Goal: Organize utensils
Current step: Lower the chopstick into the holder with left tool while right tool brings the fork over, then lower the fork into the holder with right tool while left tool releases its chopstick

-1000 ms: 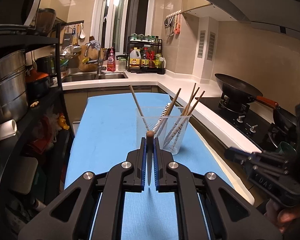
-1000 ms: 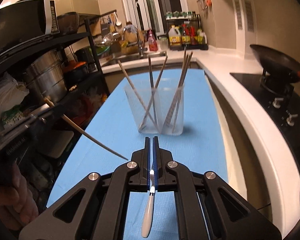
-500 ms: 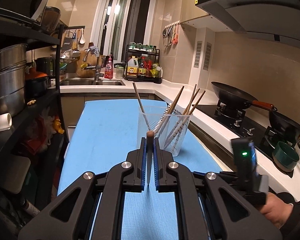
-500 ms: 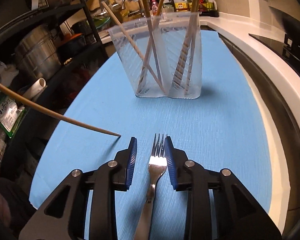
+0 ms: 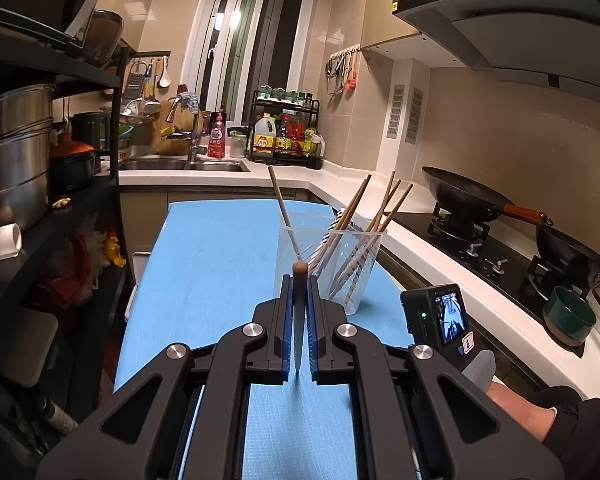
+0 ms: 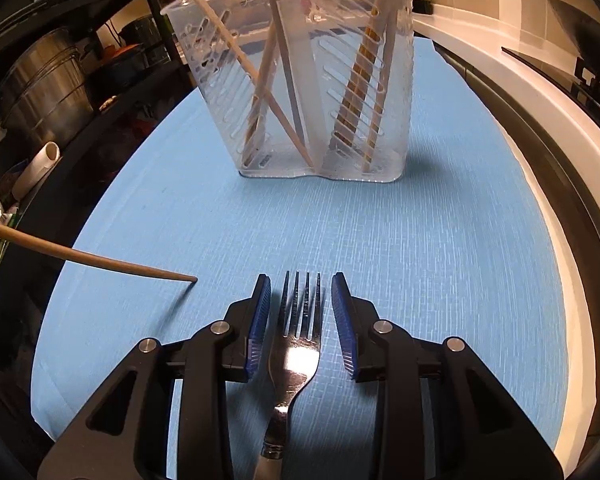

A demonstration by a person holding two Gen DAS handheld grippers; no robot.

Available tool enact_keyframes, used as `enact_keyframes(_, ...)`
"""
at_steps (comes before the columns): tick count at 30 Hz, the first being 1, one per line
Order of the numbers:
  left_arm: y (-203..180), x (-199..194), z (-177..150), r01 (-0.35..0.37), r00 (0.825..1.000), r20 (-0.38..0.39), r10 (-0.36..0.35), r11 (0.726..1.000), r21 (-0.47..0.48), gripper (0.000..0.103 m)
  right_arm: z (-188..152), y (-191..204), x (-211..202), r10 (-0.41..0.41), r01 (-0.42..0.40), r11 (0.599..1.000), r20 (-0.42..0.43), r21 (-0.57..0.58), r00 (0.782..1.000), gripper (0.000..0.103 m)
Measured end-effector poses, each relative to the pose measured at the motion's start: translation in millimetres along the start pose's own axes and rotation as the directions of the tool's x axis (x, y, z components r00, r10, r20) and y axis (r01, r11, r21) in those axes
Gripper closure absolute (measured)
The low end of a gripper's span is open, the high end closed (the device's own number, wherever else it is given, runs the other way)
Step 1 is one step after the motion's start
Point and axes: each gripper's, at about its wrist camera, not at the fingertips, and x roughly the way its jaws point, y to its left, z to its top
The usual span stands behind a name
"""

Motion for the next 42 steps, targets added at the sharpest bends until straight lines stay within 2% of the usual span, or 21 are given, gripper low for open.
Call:
enact_keyframes(2, -2, 0, -2, 0.0, 1.0, 0.002, 0.0, 1.0, 0.004, 0.097, 0, 1, 0, -0.007, 0.007, 1.0, 0.001, -0.017, 1.0, 0.07)
enact_keyframes(5, -3, -1, -3, -0.001, 1.0, 0.003, 0.001, 1.0, 0.006, 0.097, 1, 3, 1, -0.013, 0.013, 0.999, 0.001, -0.038, 1.0, 0.082)
enact_keyframes(9, -3, -1, -3, -0.002, 1.0, 0.003, 0.002, 1.0, 0.009, 0.097, 2, 2, -9, -0.001, 0.002, 1.0, 0.033, -0.03, 0.999, 0.083)
enact_keyframes(15, -4, 0, -1, -0.002, 1.0, -0.001, 0.002, 1.0, -0.001, 0.097, 7, 6, -49, 0.022, -0.017, 0.999, 0.129, -0.041, 0.991, 0.084)
enact_keyframes(28, -14, 1, -1, -0.026, 1.0, 0.004, 0.026, 0.998, 0.051, 0.097, 17, 13, -148, 0.004, 0.02, 0.996, 0.282, -0.081, 0.959, 0.085)
enact_keyframes(33, -18, 2, 12, -0.041, 0.999, -0.008, 0.042, 0.997, 0.065, 0.097, 16, 18, -174, 0.008, 0.034, 0.991, 0.31, -0.129, 0.951, 0.088)
enact_keyframes(34, -20, 2, 14, -0.043, 0.999, -0.012, 0.044, 0.996, 0.073, 0.097, 16, 19, -177, 0.01, 0.035, 0.99, 0.311, -0.138, 0.95, 0.09)
enact_keyframes(36, -23, 3, 19, -0.035, 0.999, -0.028, 0.038, 0.996, 0.081, 0.097, 15, 20, -181, 0.018, 0.029, 0.988, 0.307, -0.15, 0.951, 0.102)
enact_keyframes(39, -30, 3, 25, -0.038, 0.998, -0.043, 0.042, 0.994, 0.1, 0.097, 15, 21, -186, 0.036, 0.012, 0.988, 0.302, -0.153, 0.953, 0.102)
enact_keyframes(42, -38, 6, 33, -0.038, 0.997, -0.064, 0.046, 0.993, 0.11, 0.097, 15, 25, -190, 0.005, 0.051, 0.984, 0.31, -0.172, 0.951, 0.102)
